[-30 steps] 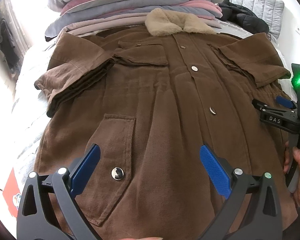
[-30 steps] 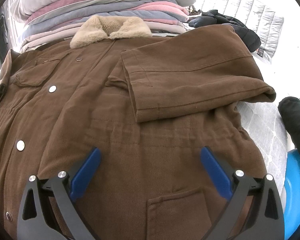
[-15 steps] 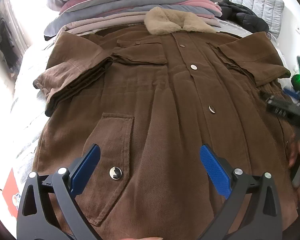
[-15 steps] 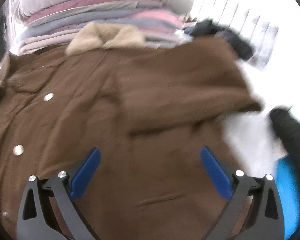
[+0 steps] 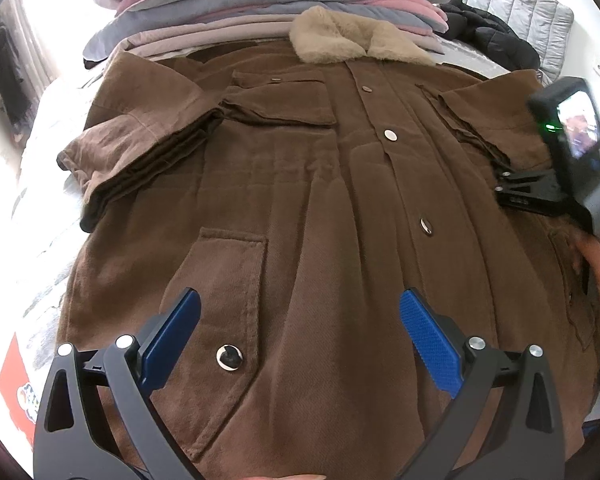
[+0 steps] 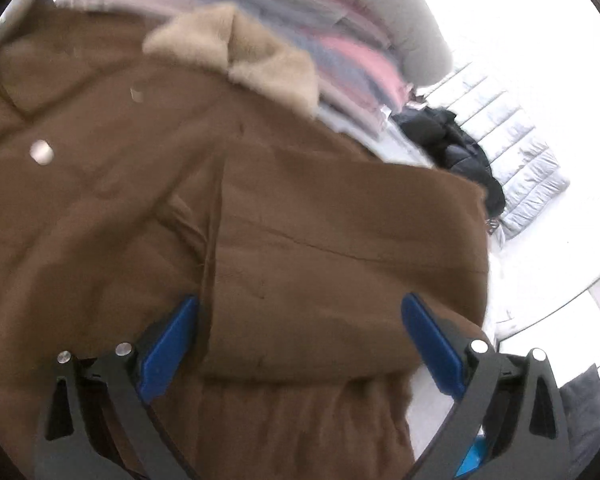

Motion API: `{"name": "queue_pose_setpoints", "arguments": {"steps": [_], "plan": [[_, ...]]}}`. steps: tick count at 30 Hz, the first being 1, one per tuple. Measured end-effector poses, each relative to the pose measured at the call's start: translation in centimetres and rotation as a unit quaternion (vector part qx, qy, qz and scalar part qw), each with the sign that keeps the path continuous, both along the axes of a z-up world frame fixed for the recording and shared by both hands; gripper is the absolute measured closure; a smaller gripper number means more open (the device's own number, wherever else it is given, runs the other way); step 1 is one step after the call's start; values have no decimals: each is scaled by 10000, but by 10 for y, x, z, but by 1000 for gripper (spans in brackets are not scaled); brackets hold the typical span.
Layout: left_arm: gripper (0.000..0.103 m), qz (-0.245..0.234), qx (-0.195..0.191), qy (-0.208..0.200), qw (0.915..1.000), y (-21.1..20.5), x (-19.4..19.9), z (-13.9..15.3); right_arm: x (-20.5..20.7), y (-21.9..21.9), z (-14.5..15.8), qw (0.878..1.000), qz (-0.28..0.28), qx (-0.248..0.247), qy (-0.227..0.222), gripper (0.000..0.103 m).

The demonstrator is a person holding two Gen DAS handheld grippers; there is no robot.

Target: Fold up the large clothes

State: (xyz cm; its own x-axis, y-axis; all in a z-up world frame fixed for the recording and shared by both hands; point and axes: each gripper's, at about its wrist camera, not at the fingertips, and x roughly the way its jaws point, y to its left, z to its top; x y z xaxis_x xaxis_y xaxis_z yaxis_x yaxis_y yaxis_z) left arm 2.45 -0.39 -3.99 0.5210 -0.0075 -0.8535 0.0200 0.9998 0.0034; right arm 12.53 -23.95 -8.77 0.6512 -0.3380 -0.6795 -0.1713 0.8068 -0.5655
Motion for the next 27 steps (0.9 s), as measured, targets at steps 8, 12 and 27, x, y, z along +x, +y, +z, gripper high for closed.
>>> {"name": "queue_pose_setpoints", "arguments": {"steps": [8,12,27], "plan": [[7,2,-24,119,9999,-1,5,-6,19,-53,22,9825,-508,1771,264,69],[7,-36,28,139,9999,-2,5,-8,13,-83,71,9637,-600,2593,-209,71],[7,-31,69,173,9998,-3,5,-10,-76,-405,238,7977,-4418,3265,-2486,46]]}}
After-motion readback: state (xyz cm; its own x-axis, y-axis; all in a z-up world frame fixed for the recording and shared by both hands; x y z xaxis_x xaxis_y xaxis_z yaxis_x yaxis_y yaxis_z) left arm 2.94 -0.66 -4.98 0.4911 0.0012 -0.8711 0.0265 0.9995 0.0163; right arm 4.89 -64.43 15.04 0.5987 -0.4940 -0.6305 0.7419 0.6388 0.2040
